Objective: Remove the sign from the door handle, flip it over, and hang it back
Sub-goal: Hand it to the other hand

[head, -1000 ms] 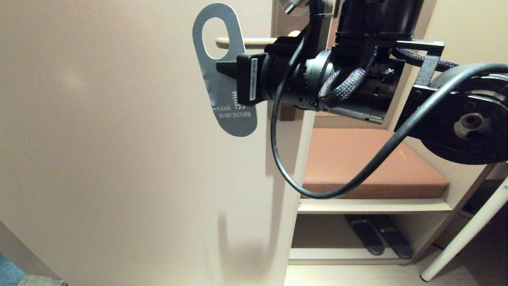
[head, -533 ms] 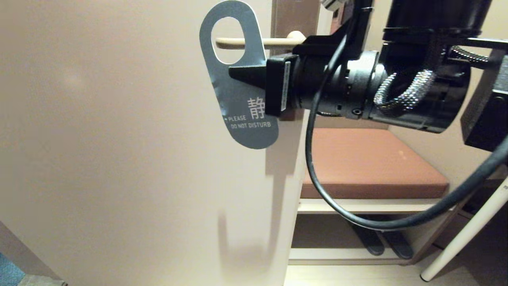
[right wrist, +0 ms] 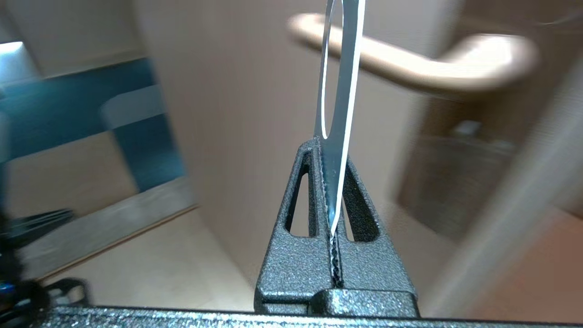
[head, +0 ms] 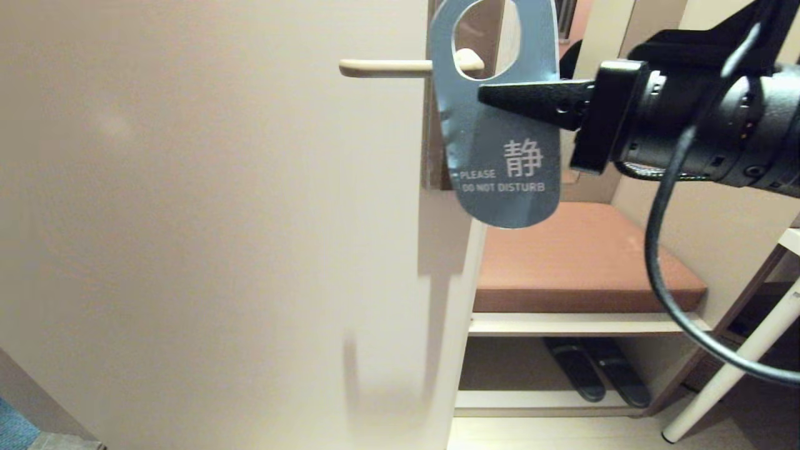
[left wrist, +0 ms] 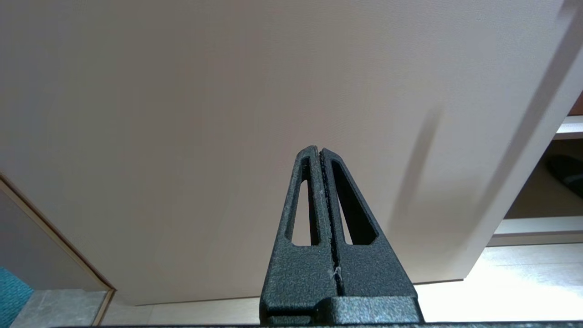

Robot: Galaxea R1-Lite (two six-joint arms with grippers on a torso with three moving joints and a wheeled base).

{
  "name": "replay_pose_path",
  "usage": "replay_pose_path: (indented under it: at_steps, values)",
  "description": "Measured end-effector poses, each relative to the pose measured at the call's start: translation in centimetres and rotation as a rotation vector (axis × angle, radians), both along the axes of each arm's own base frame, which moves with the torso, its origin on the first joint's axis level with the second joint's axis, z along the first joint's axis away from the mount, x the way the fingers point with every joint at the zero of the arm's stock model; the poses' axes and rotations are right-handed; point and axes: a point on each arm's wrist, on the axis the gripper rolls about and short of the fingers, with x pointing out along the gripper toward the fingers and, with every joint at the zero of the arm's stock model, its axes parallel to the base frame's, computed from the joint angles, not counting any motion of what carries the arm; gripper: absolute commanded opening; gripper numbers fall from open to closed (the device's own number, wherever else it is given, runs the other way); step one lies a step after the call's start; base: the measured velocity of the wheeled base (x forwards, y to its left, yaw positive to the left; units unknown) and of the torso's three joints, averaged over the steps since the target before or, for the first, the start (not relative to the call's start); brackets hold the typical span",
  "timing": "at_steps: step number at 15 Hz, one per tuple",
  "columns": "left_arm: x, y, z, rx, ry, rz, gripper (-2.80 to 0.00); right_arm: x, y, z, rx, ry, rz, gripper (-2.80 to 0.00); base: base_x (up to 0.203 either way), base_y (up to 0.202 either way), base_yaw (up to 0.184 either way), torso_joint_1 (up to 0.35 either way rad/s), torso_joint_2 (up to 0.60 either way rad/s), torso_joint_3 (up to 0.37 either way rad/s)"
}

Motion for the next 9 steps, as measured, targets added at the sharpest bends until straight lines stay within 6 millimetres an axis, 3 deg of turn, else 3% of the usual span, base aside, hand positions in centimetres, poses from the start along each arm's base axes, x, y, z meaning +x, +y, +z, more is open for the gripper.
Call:
replay_pose_path:
  at_steps: [5,9]
  values:
    - [0.0,0.0,0.0,0.0,0.0,0.0,-2.8,-1.6,-6.8,-0.1,-0.012,-0.022,-0.202,-2.8,0.0,0.0,0.0,0.0,0.0,0.0]
    - [0.0,0.0,0.0,0.0,0.0,0.0,-2.8,-4.7,-10.0,-0.8,-0.009,-0.037,-0.324,-2.8,0.0,0.0,0.0,0.0,0.0,0.0]
